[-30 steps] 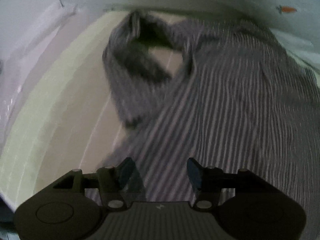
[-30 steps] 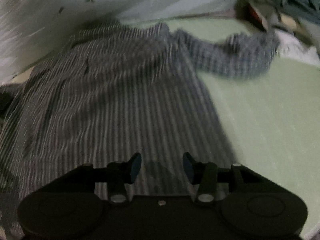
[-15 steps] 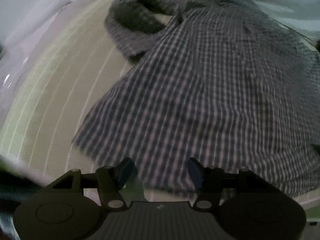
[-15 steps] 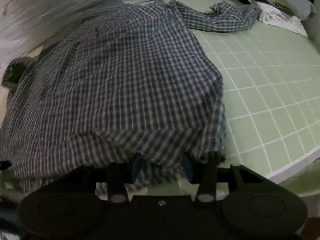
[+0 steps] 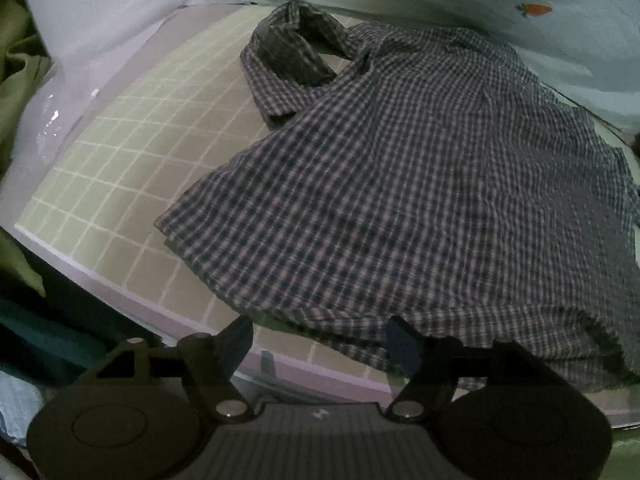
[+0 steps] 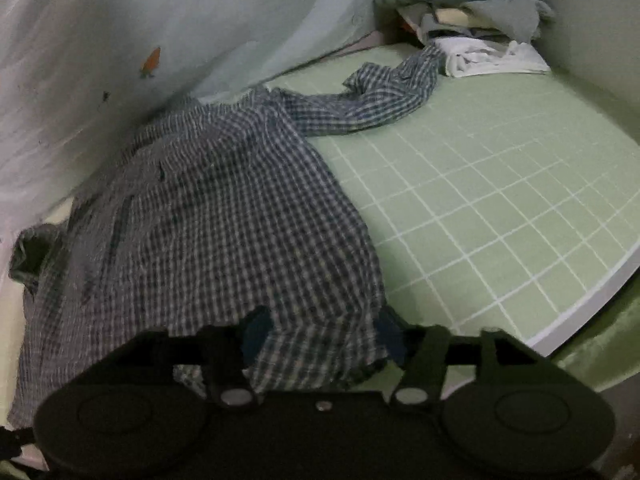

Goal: Fold clothes

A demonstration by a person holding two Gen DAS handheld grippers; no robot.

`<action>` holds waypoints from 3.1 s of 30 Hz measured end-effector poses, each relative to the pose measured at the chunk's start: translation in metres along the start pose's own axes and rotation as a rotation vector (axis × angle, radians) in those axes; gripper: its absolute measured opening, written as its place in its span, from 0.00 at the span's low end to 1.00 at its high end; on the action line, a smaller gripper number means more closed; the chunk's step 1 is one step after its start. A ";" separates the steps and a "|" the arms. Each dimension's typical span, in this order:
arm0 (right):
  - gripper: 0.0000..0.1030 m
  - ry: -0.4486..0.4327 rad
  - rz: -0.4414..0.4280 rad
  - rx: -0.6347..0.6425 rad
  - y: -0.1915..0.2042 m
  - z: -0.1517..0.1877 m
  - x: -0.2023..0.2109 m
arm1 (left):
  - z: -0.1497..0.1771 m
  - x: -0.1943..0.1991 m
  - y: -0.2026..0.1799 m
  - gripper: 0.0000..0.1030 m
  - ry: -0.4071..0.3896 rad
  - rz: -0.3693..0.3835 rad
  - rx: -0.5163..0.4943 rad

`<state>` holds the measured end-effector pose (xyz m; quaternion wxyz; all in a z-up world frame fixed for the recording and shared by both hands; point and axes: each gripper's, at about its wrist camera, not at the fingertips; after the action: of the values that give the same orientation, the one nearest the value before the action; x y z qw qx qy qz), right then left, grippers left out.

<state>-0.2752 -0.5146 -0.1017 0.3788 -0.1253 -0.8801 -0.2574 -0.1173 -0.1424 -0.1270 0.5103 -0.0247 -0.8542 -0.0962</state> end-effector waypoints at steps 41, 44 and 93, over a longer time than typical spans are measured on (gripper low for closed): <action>1.00 -0.024 -0.006 0.030 -0.049 0.010 0.022 | -0.035 -0.018 -0.104 0.85 0.002 0.063 -0.172; 1.00 -0.015 0.021 0.012 -0.051 0.001 0.015 | -0.039 -0.022 -0.128 0.86 0.002 0.091 -0.247; 1.00 -0.050 -0.093 0.097 -0.252 -0.271 -0.162 | -0.016 -0.018 -0.262 1.00 0.161 -0.075 -0.036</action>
<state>-0.1062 -0.8784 -0.1532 0.3498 -0.0721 -0.9056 -0.2287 -0.1316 -0.4015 -0.1717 0.5728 0.0060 -0.8089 -0.1322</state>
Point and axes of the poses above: each gripper's, at about its wrist camera, not at the fingertips, and x roughly against the way its jaws point, y to its left, z to its underside, and after that the axes turned 13 degrees about -z, right-handed
